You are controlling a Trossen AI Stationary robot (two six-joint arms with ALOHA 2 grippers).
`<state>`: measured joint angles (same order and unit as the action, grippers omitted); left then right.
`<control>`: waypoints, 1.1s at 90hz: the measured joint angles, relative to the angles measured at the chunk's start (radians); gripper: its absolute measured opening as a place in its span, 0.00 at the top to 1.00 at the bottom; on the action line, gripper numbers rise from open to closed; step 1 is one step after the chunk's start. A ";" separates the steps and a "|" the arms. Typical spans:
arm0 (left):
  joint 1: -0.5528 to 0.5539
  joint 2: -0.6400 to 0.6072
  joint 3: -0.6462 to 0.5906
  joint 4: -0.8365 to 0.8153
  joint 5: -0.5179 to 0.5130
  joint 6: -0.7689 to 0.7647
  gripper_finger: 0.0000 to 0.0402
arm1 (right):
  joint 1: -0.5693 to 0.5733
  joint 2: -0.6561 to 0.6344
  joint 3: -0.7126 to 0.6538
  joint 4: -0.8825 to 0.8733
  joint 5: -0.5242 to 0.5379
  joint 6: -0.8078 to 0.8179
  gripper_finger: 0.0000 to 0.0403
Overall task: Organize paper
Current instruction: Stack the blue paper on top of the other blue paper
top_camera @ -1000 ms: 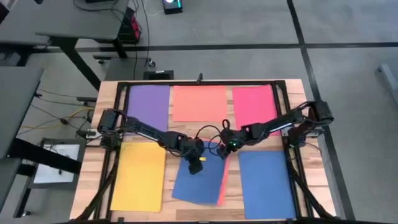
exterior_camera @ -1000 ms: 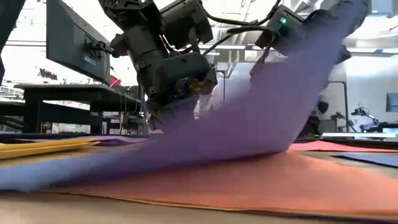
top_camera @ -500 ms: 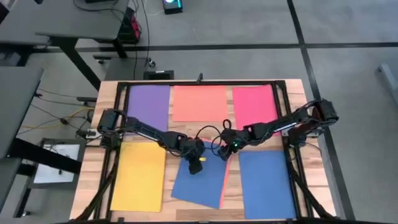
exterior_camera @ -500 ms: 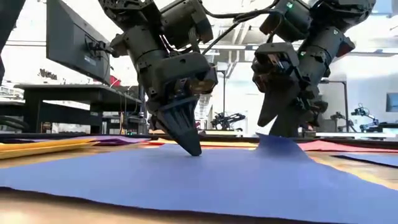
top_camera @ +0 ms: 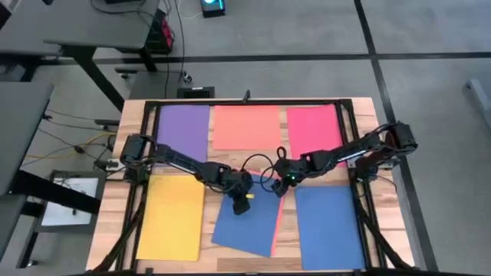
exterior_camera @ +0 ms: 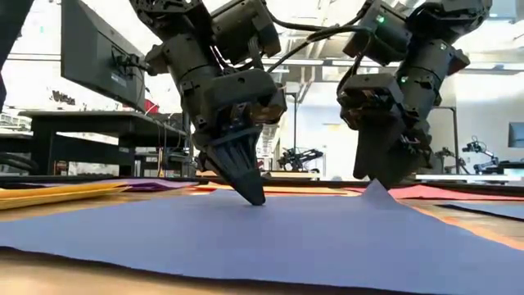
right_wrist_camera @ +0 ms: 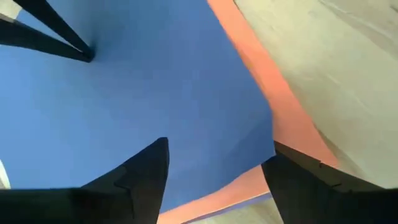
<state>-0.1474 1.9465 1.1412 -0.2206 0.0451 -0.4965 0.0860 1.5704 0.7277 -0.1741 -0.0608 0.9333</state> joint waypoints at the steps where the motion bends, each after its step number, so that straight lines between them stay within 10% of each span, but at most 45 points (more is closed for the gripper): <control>1: 0.000 0.000 0.000 0.000 0.000 0.000 1.00 | 0.001 0.002 0.000 0.001 0.000 0.000 0.43; 46: 0.000 -0.013 -0.001 0.003 -0.005 -0.001 1.00 | 0.003 0.022 0.000 -0.055 0.018 -0.097 0.97; 83: 0.000 -0.226 0.139 -0.328 -0.005 0.133 1.00 | 0.011 -0.335 0.058 -0.297 -0.089 -0.233 1.00; 99: 0.000 -0.329 0.174 -0.440 -0.005 0.134 1.00 | 0.057 -0.538 0.063 -0.385 -0.416 -0.227 1.00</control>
<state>-0.1471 1.6178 1.3155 -0.6610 0.0402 -0.3621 0.1432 1.0320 0.7902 -0.5590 -0.4768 0.7063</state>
